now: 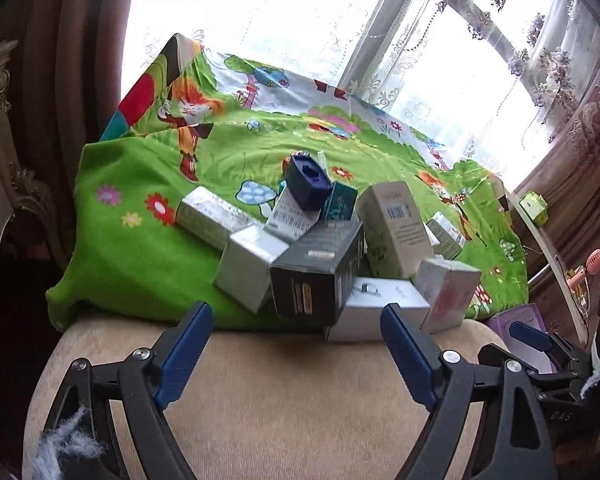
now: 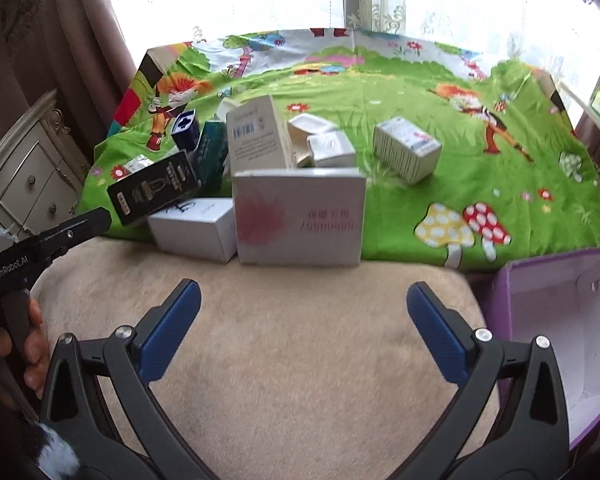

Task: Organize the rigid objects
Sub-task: 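Grasp the black box with the left tool while the right tool grasps the pink-printed white box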

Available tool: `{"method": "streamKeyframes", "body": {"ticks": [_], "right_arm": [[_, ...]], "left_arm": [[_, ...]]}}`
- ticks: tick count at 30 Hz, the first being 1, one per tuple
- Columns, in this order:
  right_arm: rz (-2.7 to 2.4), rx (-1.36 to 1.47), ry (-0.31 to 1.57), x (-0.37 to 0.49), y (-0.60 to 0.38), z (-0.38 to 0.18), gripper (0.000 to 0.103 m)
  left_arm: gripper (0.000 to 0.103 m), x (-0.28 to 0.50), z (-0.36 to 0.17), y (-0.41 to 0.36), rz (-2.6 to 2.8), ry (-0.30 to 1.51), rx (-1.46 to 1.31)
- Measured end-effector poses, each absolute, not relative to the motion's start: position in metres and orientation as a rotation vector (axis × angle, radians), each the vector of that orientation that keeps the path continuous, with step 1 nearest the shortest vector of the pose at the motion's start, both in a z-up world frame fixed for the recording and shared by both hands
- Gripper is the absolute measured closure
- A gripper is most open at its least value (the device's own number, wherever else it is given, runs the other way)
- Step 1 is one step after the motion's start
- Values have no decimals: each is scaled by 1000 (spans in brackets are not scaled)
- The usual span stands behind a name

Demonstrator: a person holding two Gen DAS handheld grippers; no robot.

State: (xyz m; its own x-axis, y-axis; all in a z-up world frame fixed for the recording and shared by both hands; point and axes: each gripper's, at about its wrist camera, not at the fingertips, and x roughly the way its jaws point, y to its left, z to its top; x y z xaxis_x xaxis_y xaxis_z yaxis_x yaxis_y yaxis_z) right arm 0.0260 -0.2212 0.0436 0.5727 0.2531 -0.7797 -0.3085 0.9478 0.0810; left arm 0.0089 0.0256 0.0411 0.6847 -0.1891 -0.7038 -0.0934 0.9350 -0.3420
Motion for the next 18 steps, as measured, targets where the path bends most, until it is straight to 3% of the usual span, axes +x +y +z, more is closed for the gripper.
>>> {"method": "streamKeyframes", "body": {"ticks": [3, 10, 18], "right_arm": [[355, -33, 925, 41, -219, 41, 0], [336, -28, 938, 71, -210, 42, 0], [316, -42, 947, 93, -200, 38, 0]], "left_arm": [[24, 21, 37, 28, -78, 840, -394], [26, 39, 32, 30, -105, 844, -425], [54, 51, 25, 20, -145, 875, -402]]}}
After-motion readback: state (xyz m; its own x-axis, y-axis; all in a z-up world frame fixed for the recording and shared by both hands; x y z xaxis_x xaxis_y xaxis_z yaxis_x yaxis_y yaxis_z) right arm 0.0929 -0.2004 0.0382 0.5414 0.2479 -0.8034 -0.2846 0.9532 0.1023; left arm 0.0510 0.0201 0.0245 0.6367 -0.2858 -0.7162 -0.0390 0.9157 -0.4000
